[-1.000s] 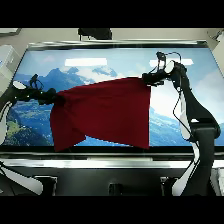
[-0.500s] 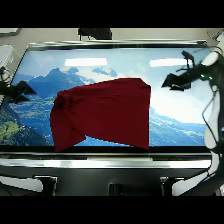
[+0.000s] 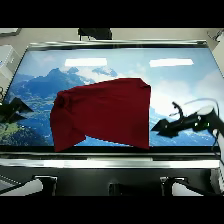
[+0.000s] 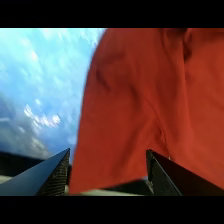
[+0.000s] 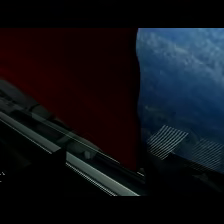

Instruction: Fold the clothes and pants, and hang the long-sleeved shirts on hangers.

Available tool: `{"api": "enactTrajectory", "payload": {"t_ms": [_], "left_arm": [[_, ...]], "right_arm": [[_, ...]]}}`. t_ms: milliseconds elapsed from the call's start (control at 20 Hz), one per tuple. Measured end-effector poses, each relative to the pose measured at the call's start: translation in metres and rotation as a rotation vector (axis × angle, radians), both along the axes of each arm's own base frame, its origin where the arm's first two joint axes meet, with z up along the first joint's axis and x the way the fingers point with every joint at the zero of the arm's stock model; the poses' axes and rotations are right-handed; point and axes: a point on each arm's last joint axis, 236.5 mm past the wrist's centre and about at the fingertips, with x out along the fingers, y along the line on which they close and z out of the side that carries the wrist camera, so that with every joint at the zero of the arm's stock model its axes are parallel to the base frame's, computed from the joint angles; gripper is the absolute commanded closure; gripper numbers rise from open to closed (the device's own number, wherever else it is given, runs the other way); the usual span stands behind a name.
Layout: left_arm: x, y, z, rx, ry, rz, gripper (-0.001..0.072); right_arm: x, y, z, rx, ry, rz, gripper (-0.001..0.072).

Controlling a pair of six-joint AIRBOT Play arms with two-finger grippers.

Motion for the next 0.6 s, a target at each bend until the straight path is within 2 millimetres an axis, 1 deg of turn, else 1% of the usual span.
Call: {"api": "enactTrajectory", "payload": {"t_ms": [100,200,250,400,600], "left_arm": [[-0.011,-0.013,-0.002,-0.033,-0.001,-0.001,0.0156],[-0.017,-0.022,-0.002,-0.056,-0.009,-0.001,0.0156],[-0.019,-0.024,-0.001,-0.063,-0.013,0.000,0.0157],[-0.020,-0.031,0.001,-0.085,-0.028,0.001,0.0156],[-0.019,-0.035,0.003,-0.102,-0.035,0.010,0.0157]], "right_arm": [[-0.023,0.010,-0.012,0.023,0.017,-0.002,0.0187],[-0.036,0.015,-0.021,0.032,0.021,0.000,0.0187],[-0.039,0.017,-0.024,0.034,0.017,-0.003,0.0188],[-0.040,0.020,-0.030,0.038,-0.005,-0.022,0.0188],[-0.032,0.024,-0.033,0.050,-0.034,-0.076,0.0190]]}}
